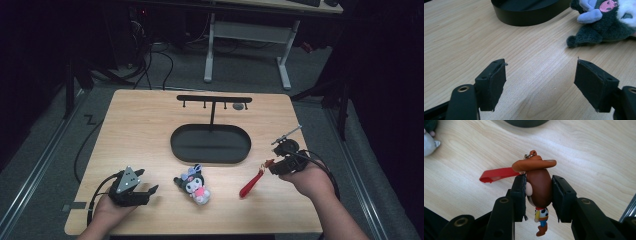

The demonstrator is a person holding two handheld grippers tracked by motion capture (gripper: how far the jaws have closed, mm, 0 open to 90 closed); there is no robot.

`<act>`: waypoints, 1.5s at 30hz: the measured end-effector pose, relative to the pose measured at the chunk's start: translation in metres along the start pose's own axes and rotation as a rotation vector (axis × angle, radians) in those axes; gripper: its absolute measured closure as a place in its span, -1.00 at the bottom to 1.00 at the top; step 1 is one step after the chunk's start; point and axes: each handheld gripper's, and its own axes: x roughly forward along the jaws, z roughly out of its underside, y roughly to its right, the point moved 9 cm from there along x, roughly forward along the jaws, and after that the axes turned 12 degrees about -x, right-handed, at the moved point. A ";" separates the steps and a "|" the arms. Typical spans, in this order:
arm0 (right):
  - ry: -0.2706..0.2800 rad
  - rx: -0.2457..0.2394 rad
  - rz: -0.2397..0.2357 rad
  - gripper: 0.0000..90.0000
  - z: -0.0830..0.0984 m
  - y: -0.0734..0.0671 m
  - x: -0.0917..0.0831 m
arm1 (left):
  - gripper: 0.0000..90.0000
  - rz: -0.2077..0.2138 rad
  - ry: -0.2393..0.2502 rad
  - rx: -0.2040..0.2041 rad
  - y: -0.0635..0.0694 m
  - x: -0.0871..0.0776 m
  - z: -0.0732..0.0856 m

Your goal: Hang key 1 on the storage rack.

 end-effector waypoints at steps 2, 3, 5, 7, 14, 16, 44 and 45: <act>0.007 0.005 -0.001 0.46 -0.003 -0.001 -0.005 | -0.43 0.000 0.001 0.001 0.000 0.000 0.000; 0.012 0.004 0.000 0.46 -0.004 -0.001 -0.007 | -0.43 0.000 0.003 0.003 0.000 0.000 0.000; 0.013 0.010 0.000 0.46 -0.006 -0.002 -0.010 | -0.43 0.002 0.007 0.001 0.000 -0.001 -0.001; 0.013 0.010 0.001 0.46 -0.008 -0.002 -0.013 | -0.43 0.003 0.011 0.000 0.001 -0.001 -0.001; 0.021 0.015 -0.010 0.45 -0.015 -0.004 -0.023 | -0.44 0.004 0.014 0.002 0.001 -0.002 -0.001; 0.023 0.010 -0.004 0.46 -0.018 -0.004 -0.026 | -0.44 0.004 0.014 0.001 0.001 -0.002 -0.001; -0.047 0.021 -0.057 0.46 -0.052 0.009 -0.058 | -0.44 0.006 0.005 0.008 0.000 0.000 0.000; -0.055 0.022 -0.063 0.45 -0.053 0.009 -0.059 | -0.44 0.007 0.005 0.007 0.000 0.000 0.000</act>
